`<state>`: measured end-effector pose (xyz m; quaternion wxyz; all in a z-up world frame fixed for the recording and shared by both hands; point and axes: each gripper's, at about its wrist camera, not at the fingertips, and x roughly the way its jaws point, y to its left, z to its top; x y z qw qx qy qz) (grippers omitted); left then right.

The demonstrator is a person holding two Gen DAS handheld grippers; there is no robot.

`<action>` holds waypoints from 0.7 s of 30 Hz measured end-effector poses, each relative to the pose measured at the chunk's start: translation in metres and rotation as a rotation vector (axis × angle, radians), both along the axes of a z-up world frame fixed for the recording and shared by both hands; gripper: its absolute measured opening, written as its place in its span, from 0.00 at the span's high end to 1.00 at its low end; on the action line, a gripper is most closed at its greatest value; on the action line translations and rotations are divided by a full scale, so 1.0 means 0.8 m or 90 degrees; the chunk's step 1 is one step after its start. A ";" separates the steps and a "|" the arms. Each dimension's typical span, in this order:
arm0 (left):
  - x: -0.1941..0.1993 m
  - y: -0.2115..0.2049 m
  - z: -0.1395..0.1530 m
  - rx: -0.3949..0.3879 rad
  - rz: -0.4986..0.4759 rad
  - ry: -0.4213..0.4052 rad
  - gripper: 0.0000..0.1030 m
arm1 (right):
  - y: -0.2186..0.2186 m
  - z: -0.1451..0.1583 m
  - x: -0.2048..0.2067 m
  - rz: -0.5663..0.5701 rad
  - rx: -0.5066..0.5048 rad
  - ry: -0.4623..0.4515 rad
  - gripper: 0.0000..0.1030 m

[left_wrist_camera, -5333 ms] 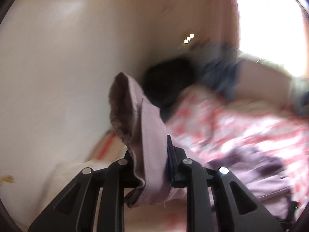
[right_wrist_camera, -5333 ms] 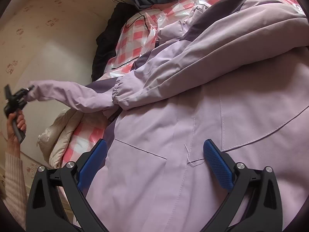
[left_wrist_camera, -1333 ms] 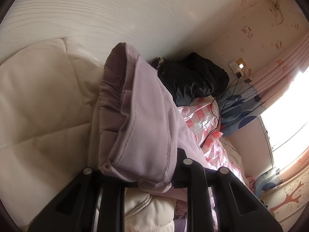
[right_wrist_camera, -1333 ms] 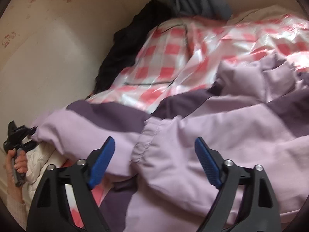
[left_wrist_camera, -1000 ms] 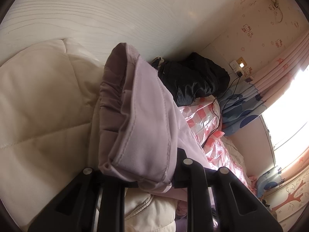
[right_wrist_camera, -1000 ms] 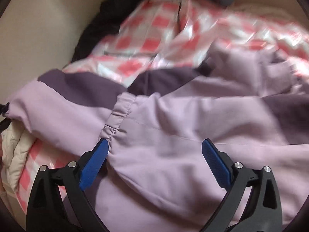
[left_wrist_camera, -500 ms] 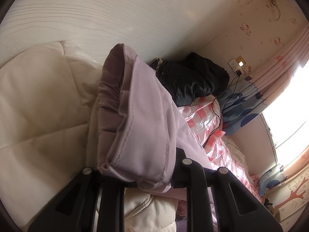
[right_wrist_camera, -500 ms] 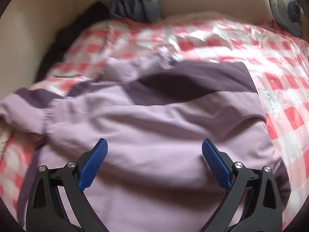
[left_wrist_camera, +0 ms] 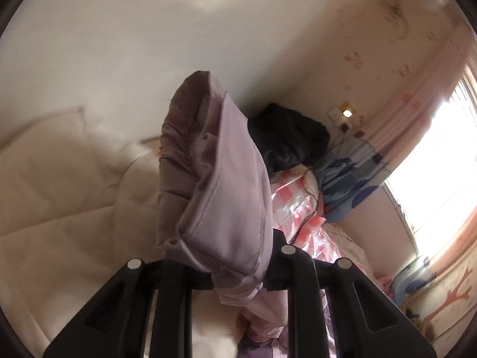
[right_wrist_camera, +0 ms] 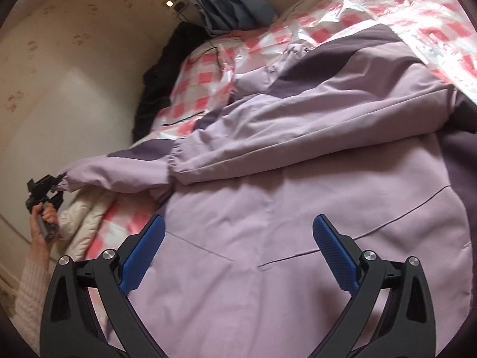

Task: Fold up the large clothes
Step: 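Swing the held sleeve with the left gripper across the jacket body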

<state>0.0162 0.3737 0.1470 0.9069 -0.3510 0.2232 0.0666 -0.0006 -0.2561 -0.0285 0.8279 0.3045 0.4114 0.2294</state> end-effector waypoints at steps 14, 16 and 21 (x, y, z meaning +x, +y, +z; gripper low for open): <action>0.023 -0.183 0.115 0.042 -0.172 -0.127 0.81 | -0.068 0.045 -0.018 -0.065 0.012 -0.028 0.07; 0.032 -0.224 0.122 0.044 -0.212 -0.140 0.81 | -0.084 0.049 -0.021 -0.079 0.019 -0.033 0.07; 0.057 -0.348 0.125 0.049 -0.332 -0.154 0.82 | -0.127 0.049 -0.025 -0.113 0.074 -0.032 0.07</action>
